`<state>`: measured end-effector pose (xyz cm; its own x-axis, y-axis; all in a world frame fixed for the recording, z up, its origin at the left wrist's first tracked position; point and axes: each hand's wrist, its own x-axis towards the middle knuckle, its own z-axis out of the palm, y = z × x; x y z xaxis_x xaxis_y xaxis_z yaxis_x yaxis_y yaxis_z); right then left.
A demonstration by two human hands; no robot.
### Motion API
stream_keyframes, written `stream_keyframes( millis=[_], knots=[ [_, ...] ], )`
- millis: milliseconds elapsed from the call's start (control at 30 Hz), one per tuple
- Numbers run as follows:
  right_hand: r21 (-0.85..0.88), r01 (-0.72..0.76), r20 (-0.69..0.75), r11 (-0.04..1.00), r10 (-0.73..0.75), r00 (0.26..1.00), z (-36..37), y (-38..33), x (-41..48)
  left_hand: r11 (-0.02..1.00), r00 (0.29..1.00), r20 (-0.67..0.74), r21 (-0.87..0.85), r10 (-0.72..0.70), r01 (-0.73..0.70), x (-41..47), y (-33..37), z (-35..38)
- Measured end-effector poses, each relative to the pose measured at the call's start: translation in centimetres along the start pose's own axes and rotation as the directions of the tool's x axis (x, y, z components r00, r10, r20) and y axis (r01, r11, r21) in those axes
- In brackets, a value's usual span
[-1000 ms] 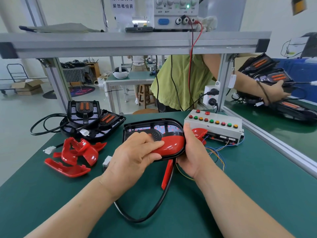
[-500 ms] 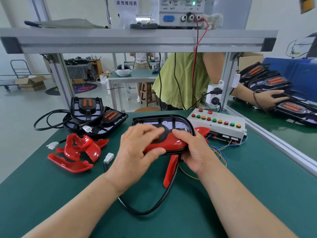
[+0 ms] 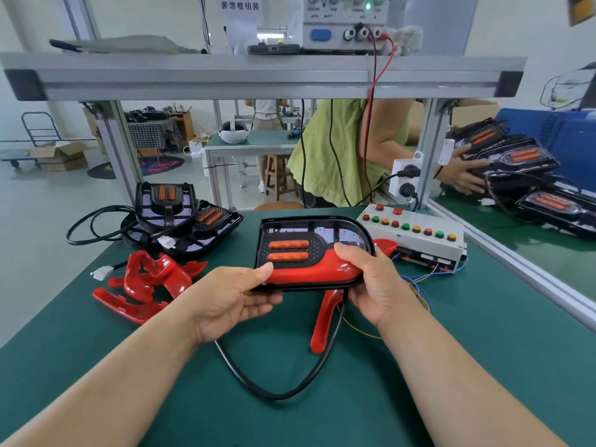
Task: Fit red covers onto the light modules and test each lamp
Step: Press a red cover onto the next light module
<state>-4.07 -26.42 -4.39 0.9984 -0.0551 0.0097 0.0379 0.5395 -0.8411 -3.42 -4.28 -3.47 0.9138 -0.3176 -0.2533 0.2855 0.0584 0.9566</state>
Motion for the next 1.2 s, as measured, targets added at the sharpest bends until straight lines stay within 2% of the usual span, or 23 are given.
stream_keyframes(
  millis=[167,333,467,533,567,600,633,667,700,733,767,833,900,967,1100,1200],
  knots=[
    [-0.021,-0.001,-0.022,1.000,0.000,1.000,-0.1,0.6,0.2,0.998,1.000,-0.026,-0.067,-0.001,-0.001,0.2,-0.5,-0.1],
    [-0.015,0.006,0.018,1.000,-0.006,1.000,-0.1,0.5,0.1,0.997,0.996,-0.052,-0.040,0.069,-0.071,0.5,-0.8,-0.4],
    [-0.015,-0.004,0.051,1.000,0.005,0.999,-0.3,0.4,0.0,0.998,0.997,-0.049,-0.019,0.066,-0.067,0.5,-0.7,-0.6],
    [-0.006,-0.009,0.059,1.000,0.010,0.998,-0.2,0.4,-0.1,0.998,0.998,-0.038,0.028,0.054,-0.053,0.3,-0.4,-0.7],
    [0.004,-0.008,0.057,1.000,0.008,0.998,-0.1,0.3,-0.1,0.992,0.996,-0.062,0.108,0.071,-0.064,0.2,-0.3,-0.7],
    [0.018,-0.006,0.047,1.000,0.005,0.999,0.0,0.4,-0.1,0.964,0.985,-0.118,0.251,0.126,-0.093,0.1,-0.2,-0.7],
    [0.031,-0.007,0.027,0.999,0.006,1.000,0.2,0.4,-0.1,0.890,0.952,-0.194,0.436,0.237,-0.133,0.1,-0.3,-0.8],
    [0.039,-0.012,-0.004,0.999,0.013,1.000,0.4,0.4,-0.1,0.764,0.883,-0.244,0.620,0.402,-0.177,0.1,-0.4,-0.8],
    [0.040,-0.026,-0.036,0.999,0.027,0.999,0.5,0.4,0.0,0.611,0.788,-0.220,0.756,0.575,-0.235,-0.2,-0.6,-0.6],
    [0.045,-0.045,-0.059,0.998,0.048,0.997,0.7,0.4,0.0,0.464,0.700,-0.131,0.829,0.702,-0.310,-0.5,-0.7,-0.1],
    [0.059,-0.065,-0.074,0.996,0.069,0.995,0.8,0.4,0.0,0.344,0.639,-0.022,0.857,0.769,-0.384,-0.7,-0.9,0.6],
    [0.075,-0.072,-0.088,0.995,0.079,0.993,1.1,0.6,0.1,0.194,0.582,0.138,0.860,0.801,-0.472,-0.9,-1.3,2.3],
    [0.042,-0.042,-0.094,0.998,0.046,0.995,1.3,0.9,0.1,0.115,0.554,0.211,0.862,0.805,-0.494,-0.7,-1.6,3.8],
    [0.000,-0.008,-0.089,1.000,0.008,0.996,1.5,1.2,0.0,0.078,0.544,0.251,0.856,0.801,-0.510,-0.5,-1.5,4.7],
    [-0.112,0.023,-0.072,0.993,-0.031,0.997,1.6,1.7,-0.1,0.063,0.578,0.314,0.841,0.753,-0.538,-0.1,-1.4,5.2],
    [-0.142,0.041,-0.052,0.989,-0.049,0.997,1.8,1.8,-0.2,0.078,0.563,0.315,0.822,0.764,-0.565,0.0,-1.4,5.2]
  ],
)
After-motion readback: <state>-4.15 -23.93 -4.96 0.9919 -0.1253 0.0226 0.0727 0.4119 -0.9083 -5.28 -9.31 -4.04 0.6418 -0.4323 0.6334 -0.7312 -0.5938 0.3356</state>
